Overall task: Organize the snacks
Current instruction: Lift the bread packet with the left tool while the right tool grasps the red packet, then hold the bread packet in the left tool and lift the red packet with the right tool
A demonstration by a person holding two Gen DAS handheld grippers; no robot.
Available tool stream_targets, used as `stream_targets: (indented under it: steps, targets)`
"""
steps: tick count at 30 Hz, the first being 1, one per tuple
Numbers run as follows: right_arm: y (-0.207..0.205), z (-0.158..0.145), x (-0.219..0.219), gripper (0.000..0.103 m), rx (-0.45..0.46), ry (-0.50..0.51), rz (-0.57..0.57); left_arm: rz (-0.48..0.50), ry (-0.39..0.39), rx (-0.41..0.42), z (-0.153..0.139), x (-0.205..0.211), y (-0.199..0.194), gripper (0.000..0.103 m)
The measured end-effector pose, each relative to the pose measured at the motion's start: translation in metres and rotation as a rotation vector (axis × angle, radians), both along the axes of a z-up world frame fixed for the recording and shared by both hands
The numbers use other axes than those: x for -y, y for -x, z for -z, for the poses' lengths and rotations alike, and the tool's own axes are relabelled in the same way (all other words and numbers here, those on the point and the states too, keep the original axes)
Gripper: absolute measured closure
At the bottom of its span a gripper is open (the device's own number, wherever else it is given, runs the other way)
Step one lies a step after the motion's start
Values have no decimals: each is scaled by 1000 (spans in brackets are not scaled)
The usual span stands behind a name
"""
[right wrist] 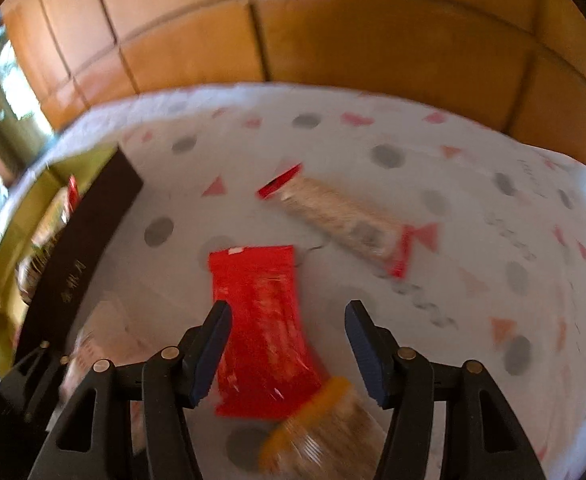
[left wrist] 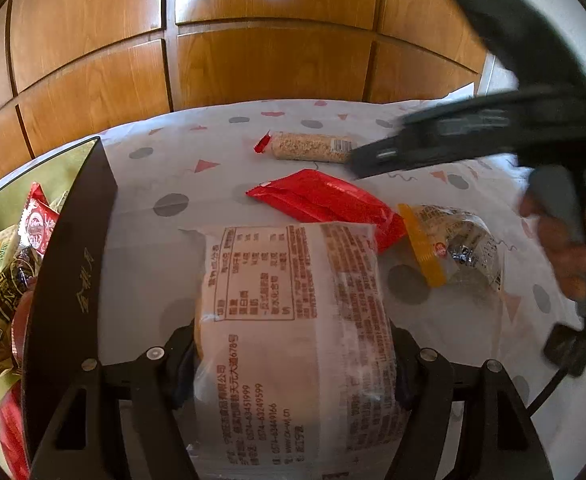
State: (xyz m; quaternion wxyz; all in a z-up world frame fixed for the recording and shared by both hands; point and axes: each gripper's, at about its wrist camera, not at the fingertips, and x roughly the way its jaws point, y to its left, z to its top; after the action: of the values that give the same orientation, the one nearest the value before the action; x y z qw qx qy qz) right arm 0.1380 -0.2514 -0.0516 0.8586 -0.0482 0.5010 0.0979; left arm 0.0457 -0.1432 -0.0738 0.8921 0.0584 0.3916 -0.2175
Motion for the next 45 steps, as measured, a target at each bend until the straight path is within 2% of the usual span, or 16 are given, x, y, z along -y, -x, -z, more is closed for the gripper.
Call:
stream_targets:
  steps: [2, 5, 7, 9, 14, 17, 22, 25, 28, 31, 34, 38, 42, 45]
  targets:
    - [-7, 10, -12, 38, -34, 17, -41, 1, 1, 8, 0, -1, 2, 30]
    - [-13, 14, -17, 38, -36, 26, -49, 2, 9, 16, 1, -2, 3, 30]
    - [-11, 15, -17, 48, -22, 55, -42, 1, 16, 15, 2, -3, 4, 30]
    - [-11, 14, -16, 61, -11, 61, -45, 2, 18, 18, 2, -4, 5, 30]
    - [-8, 5, -8, 66, 54, 106, 18, 4, 17, 20, 4, -7, 3, 30]
    - [0, -19, 1, 65, 141, 58, 69, 4, 20, 20, 5, -7, 3, 30]
    - [16, -68, 32, 65, 287, -78, 198, 6, 17, 20, 6, -7, 1, 29]
    - [25, -88, 61, 65, 329, -146, 305, 6, 13, 22, 6, -5, 1, 29]
    - [40, -95, 101, 65, 319, -162, 409, 7, 13, 21, 6, -5, -1, 29]
    - [49, -86, 130, 65, 272, -88, 492, 7, 11, 22, 7, -4, -1, 29]
    - [59, -59, 153, 65, 190, 21, 563, 7, 9, 23, 7, -4, -1, 29]
    - [78, -7, 166, 65, 89, 90, 611, 7, 5, 25, 8, -3, -1, 28]
    - [102, 0, 156, 64, 222, 135, 603, 7, -4, 26, 8, -2, -1, 28]
    - [102, 0, 153, 63, 238, 142, 606, 8, -10, 29, 9, -1, -1, 28]
